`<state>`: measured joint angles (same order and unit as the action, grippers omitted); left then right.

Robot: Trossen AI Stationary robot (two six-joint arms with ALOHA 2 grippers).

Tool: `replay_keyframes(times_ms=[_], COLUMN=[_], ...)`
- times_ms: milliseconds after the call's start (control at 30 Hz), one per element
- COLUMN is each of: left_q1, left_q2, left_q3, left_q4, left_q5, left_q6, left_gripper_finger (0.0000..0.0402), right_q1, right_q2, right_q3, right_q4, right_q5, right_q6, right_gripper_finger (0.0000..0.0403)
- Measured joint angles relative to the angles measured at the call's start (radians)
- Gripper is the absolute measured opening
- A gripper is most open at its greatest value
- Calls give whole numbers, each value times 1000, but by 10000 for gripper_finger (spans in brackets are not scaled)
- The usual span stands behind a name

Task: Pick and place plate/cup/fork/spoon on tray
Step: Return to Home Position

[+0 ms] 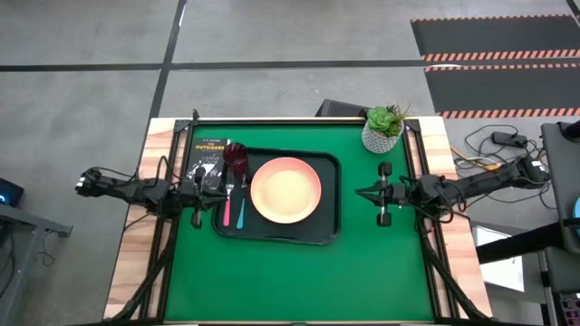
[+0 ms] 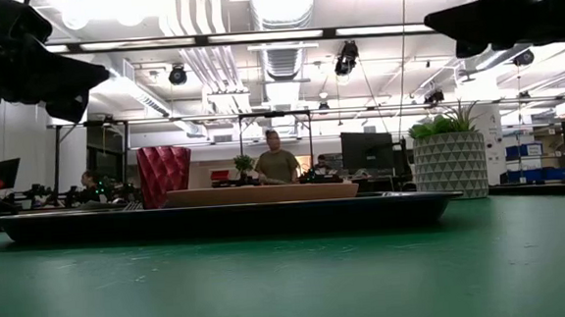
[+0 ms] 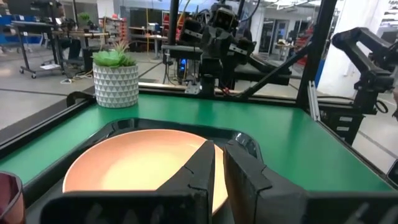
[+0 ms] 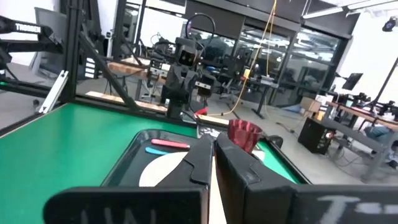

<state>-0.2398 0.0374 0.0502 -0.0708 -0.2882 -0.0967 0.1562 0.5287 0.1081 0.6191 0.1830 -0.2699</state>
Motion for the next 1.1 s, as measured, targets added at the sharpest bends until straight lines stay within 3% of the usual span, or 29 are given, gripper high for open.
replay_keyframes(times_ms=[233,533,700,900,1100], left_q1=[0,3,4,4,4], left_q2=[2,-13,-36,-33,-36], left_q3=[0,45,102,101,77], left_q4=[3,-18,-140,-142,-140], left_q5=[0,-1,-13,-14,-15], left_q6=[10,182,186,184,180], left_gripper_finger=[15,15,15,15,15], right_q1=[0,0,0,0,0], right_q2=[-164,-331,-423,-527,-520], right_q3=[0,0,0,1,1], right_q4=[-186,-355,-452,-554,-590], right_q5=[1,3,37,39,46], right_q6=[-1,-1,0,1,4], right_gripper_finger=[8,9,9,9,9])
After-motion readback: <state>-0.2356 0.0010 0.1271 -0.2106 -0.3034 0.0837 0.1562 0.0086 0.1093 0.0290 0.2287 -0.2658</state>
